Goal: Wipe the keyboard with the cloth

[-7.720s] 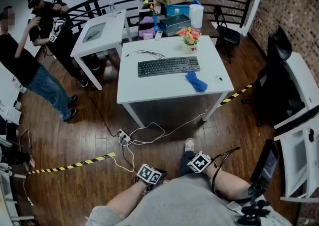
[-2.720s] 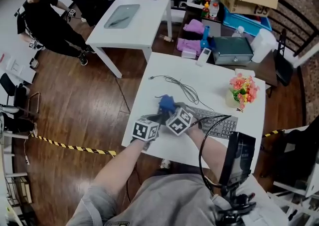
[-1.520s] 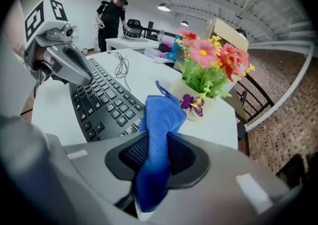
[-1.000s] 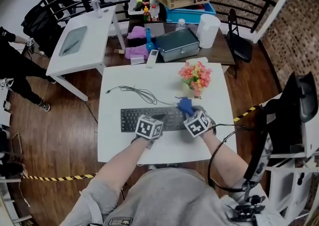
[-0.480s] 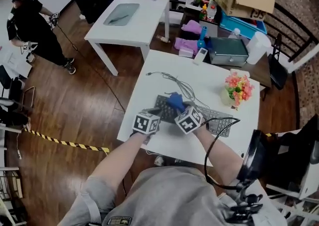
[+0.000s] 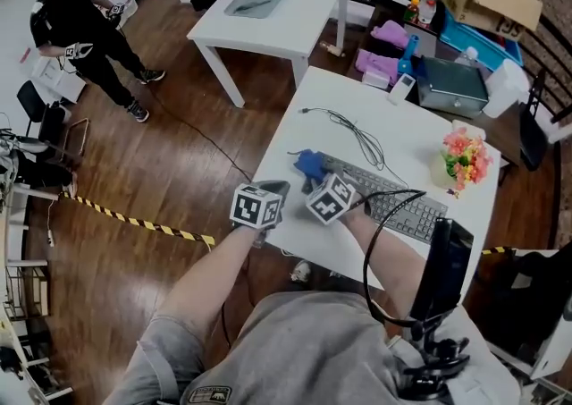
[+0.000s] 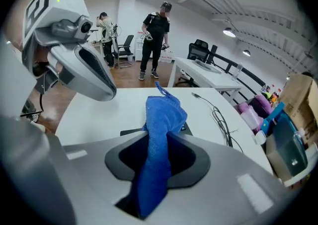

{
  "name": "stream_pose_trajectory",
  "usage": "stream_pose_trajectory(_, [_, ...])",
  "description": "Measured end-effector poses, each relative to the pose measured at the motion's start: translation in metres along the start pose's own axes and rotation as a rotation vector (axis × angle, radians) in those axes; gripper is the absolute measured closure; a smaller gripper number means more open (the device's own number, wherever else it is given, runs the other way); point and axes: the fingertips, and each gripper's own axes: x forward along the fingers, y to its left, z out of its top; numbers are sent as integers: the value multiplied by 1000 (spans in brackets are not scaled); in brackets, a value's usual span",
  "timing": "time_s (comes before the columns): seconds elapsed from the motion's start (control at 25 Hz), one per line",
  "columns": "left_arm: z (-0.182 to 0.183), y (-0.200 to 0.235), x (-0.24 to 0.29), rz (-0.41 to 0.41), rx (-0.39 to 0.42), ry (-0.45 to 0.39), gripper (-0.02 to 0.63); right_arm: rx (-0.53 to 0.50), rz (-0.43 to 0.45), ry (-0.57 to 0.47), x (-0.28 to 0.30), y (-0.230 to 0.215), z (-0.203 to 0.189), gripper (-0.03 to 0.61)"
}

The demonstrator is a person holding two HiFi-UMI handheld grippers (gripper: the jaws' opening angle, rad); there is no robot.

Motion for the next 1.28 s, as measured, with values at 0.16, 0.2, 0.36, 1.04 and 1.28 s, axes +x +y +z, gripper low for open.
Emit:
stream_pose_trajectory(0.16, [2,-9,6,-17,19,8,614,15,-8,3,-4,-3,-7,469])
stream_pose_trajectory(0.2, [5,-13,9,-24,28,10,614,23,-14,6,-7,-6,-11,469])
stream_pose_trajectory(0.36, [17,-39,24,-72,75,11,614,77,-45,29,-25,-19,-39,469])
stream_pose_trajectory(1.04, [37,-218,116,-379,289,84,614,356,-277,145,-126,-85,-207,469])
stream_pose_trajectory(1.28, [26,-265,129,-441,334,117,614,484,-372,191,-171,-103,-272,469])
